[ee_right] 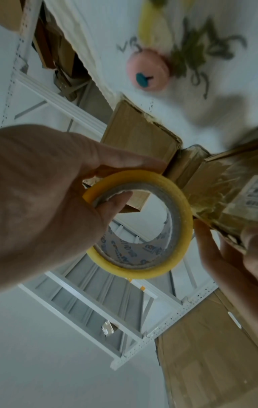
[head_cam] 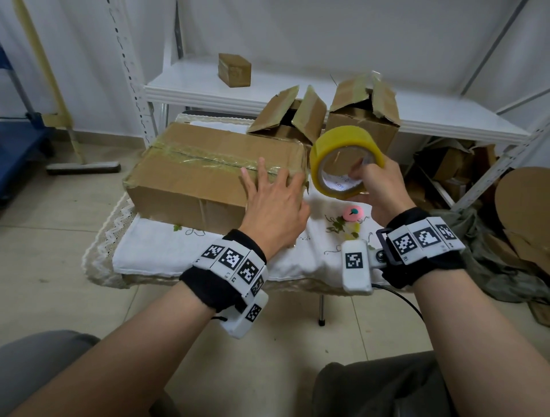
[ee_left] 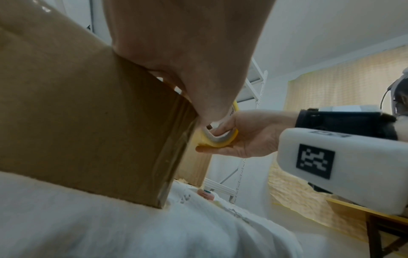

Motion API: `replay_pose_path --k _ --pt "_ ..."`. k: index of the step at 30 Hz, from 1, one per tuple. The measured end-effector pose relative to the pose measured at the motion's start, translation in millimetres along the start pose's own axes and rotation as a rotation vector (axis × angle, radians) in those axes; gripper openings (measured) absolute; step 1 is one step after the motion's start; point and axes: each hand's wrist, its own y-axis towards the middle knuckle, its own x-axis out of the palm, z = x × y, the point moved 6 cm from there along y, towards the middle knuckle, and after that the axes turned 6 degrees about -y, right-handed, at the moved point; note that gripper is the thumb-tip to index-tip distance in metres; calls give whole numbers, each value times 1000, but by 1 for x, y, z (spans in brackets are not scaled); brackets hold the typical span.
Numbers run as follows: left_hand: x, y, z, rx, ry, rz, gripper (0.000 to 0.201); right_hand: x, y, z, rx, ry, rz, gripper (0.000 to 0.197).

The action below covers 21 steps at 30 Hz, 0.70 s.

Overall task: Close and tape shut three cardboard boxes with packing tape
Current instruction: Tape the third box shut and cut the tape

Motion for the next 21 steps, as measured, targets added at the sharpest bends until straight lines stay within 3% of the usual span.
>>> replay_pose_path --k 6,21 --pt "0 0 1 -3 16 -14 50 1 3 12 73 9 -43 27" --pt "2 0 1 1 31 -23 49 -16 12 5 -9 -151 101 28"
